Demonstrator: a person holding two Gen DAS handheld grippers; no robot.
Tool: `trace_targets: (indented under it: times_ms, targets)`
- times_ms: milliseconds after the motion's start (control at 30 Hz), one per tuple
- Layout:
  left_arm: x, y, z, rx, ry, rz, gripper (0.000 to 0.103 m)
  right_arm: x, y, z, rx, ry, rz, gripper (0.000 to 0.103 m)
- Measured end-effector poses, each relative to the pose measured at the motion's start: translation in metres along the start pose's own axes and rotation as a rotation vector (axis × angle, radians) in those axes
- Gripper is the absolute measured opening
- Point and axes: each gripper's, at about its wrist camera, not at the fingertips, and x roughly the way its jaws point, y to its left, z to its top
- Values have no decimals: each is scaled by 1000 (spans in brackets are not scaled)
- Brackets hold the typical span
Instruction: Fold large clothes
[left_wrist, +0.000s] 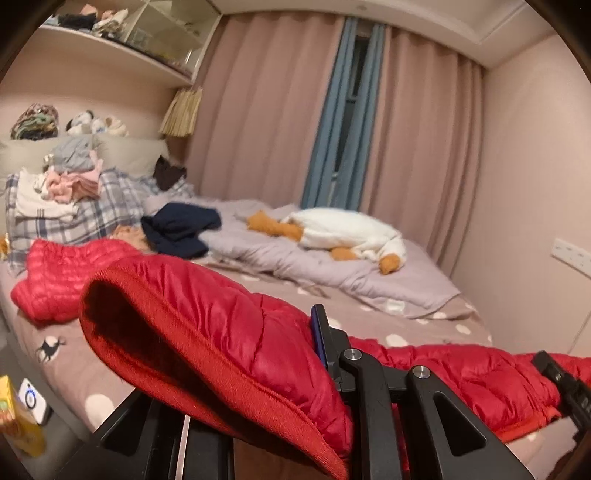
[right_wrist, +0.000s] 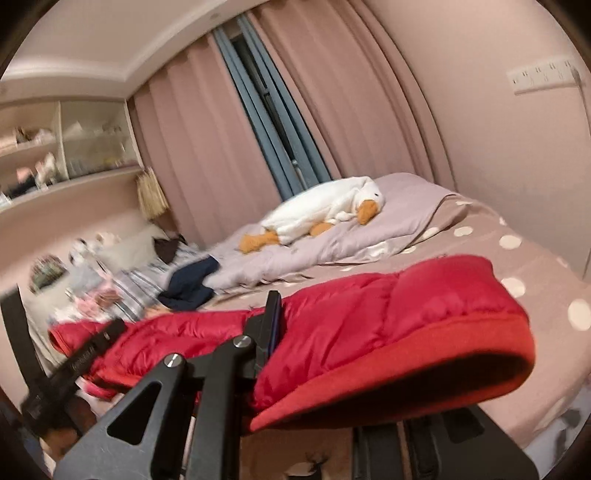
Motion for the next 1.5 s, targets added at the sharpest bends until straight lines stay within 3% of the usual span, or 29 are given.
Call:
trace_targets:
  times_ms: [167,300,433,567,733,933,1100,1300,1500]
  targets:
    - [53,-9,10,-30,47,35,19,49,-2,13,-56,99,-58,18]
    - [98,-21,11,23,53,64,19,90,-5,26,-111,147,-90,19]
    - [113,-20,3,67,52,91,19,125,-15,35,-91,152,-75,18]
    - [130,-15,1,56,154,52,19,147,-26,25,-92,196,-95,18]
    - [130,-23,2,96,166,38,19,150,-30,19,-91,217,-103,18]
    - [144,-12,-3,16,194,1,19,153,-38,11,-48,241,-108,19]
    - [151,-14,-14,31,218,37,19,155,-35,-5,-133,268,-133,18]
    - [147,-20,-27,106,181,92,19,164,-41,-5,-76,284,-146,18]
    - [152,-14,-25,76,207,102,19,165,-33,-9,-94,280,-161,19]
